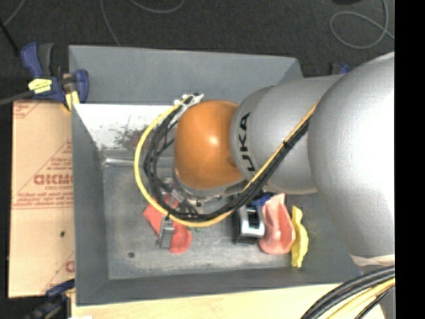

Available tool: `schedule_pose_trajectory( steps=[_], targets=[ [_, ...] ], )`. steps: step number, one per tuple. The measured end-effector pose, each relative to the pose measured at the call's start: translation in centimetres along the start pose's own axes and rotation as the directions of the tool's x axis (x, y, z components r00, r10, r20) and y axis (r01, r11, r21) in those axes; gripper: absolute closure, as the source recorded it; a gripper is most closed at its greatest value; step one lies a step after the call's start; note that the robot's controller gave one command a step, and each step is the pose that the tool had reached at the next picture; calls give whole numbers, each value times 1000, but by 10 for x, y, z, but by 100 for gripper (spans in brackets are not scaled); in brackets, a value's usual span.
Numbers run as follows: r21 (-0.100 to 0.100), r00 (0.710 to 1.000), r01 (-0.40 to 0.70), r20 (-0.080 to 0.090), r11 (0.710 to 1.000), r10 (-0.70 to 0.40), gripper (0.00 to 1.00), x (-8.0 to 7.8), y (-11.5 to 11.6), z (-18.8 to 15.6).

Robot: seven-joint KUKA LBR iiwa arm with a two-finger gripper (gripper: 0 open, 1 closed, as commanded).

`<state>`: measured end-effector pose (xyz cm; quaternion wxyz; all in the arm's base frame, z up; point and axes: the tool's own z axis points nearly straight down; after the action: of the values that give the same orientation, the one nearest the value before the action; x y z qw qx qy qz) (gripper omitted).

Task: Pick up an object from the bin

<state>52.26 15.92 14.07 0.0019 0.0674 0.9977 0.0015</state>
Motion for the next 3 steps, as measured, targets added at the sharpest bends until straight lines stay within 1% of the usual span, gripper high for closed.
schedule_pose_trajectory(
  steps=[1,2,3],
  targets=[
    [0,981,196,-1,981,-196,0,-4,-17,28],
    [-1,958,285,8,958,-285,100,-54,-67,69],
    [-2,959,284,4,959,-284,0,-53,-67,70]
  ],
)
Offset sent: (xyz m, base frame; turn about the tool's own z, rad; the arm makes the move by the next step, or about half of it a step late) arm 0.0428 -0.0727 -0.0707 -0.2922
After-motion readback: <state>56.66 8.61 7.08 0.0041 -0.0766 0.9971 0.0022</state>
